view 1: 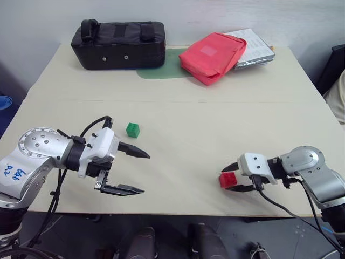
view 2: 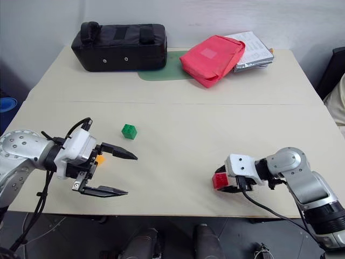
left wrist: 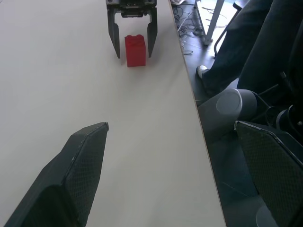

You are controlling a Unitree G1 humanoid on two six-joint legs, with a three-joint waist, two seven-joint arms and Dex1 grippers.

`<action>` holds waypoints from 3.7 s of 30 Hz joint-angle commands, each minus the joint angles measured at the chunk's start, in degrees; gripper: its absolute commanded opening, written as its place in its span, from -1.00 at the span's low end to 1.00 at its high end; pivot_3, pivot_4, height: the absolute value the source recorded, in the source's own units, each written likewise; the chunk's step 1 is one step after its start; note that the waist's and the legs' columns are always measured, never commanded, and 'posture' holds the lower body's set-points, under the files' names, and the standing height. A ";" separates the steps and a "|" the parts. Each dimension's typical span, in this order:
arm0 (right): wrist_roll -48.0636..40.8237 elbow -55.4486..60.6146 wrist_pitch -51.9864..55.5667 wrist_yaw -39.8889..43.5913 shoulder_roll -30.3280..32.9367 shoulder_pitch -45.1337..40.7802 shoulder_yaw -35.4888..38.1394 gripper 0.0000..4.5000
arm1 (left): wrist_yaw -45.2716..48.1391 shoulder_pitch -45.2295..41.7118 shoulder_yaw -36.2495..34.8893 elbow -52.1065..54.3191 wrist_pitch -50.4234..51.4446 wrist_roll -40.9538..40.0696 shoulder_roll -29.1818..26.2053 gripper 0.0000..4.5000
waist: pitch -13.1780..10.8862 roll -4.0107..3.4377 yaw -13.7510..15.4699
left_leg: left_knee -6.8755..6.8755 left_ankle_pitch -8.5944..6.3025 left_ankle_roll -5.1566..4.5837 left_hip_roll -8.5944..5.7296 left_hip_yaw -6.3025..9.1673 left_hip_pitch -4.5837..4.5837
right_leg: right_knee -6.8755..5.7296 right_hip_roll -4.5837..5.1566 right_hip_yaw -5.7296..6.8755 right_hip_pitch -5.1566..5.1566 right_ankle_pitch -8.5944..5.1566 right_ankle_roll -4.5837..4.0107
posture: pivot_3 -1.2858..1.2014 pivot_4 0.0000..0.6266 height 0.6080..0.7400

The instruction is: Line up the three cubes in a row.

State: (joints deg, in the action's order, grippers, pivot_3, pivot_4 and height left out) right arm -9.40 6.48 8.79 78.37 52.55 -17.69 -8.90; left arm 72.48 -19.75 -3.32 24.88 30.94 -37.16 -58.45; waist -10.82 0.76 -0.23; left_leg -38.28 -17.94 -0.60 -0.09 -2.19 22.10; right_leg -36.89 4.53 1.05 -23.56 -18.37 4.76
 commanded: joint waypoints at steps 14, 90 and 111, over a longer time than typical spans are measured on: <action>-23.76 0.95 18.86 -0.97 4.24 -4.93 21.73 0.99 | -16.15 32.82 -35.07 0.30 1.30 5.01 7.61 1.00 | 0.03 0.05 -0.44 | 0.10 -0.15 -0.24 0.11 0.09 -0.07 | 0.24 0.03 0.04 0.08 -0.01 -0.03 | 0.03 -0.52 1.00; -27.73 22.08 21.00 -10.90 2.29 9.77 21.83 1.00 | -4.95 -18.83 17.62 -13.60 6.35 14.88 10.06 -0.33 | 0.08 0.24 1.11 | -0.35 -0.06 0.01 -0.03 0.06 0.17 | 0.05 0.05 0.05 0.05 0.05 0.10 | 0.03 -0.52 1.00; -24.39 27.29 18.66 -10.69 5.05 26.93 29.55 1.00 | -8.50 -24.80 37.33 -17.07 7.53 30.61 27.28 -0.33 | 0.08 0.24 1.63 | -0.76 -0.20 -0.31 -0.04 0.05 0.16 | -0.02 -0.06 -0.05 0.17 0.10 0.20 | 0.03 -0.52 1.00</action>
State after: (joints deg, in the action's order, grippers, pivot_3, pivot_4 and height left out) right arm -33.89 32.66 28.70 67.90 57.25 9.44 19.00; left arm 63.08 -43.31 32.76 6.86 37.98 -7.29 -31.83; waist -10.74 1.00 1.39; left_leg -39.04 -18.13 -0.91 -0.13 -2.14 22.26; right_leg -36.91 4.47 1.00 -23.40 -18.26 4.96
